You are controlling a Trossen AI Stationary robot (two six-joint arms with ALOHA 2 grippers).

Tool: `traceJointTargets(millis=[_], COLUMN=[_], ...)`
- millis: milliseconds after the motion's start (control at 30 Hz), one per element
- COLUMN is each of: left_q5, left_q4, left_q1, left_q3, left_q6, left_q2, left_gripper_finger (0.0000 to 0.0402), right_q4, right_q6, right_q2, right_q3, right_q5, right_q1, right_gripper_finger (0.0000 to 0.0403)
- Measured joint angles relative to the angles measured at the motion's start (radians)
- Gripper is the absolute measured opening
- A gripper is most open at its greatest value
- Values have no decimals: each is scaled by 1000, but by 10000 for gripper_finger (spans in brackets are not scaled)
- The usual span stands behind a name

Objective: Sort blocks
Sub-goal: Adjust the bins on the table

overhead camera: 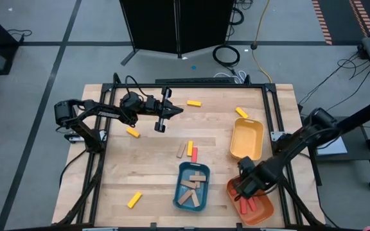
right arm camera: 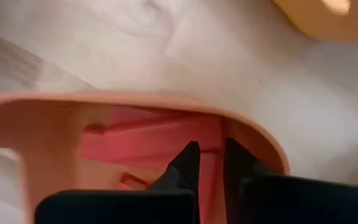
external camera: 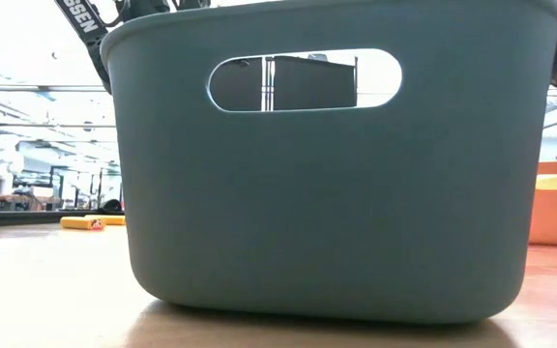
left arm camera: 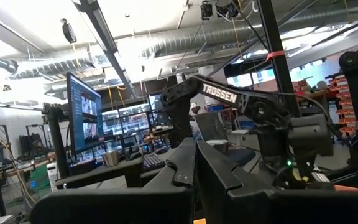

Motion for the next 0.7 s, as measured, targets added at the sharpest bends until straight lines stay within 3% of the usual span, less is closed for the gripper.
traceJointTargets(millis=[267,467,700], left_q5=[0,0,0], left_q4=[0,0,-2], left_q1=[0,0,0], left_q3=[0,0,0], left_q6=[0,0,0], left_q2=[0,0,0], left_gripper_finger=[12,12,12], right_q4=[-61,-189,-182], right_q6=[15,120,116], right_q2=[47,24,17], right_q3=[0,0,0], right_q5=[-64,-95,-95], right_q1=[-15,-6,-7], right_gripper_finger=[0,0,0])
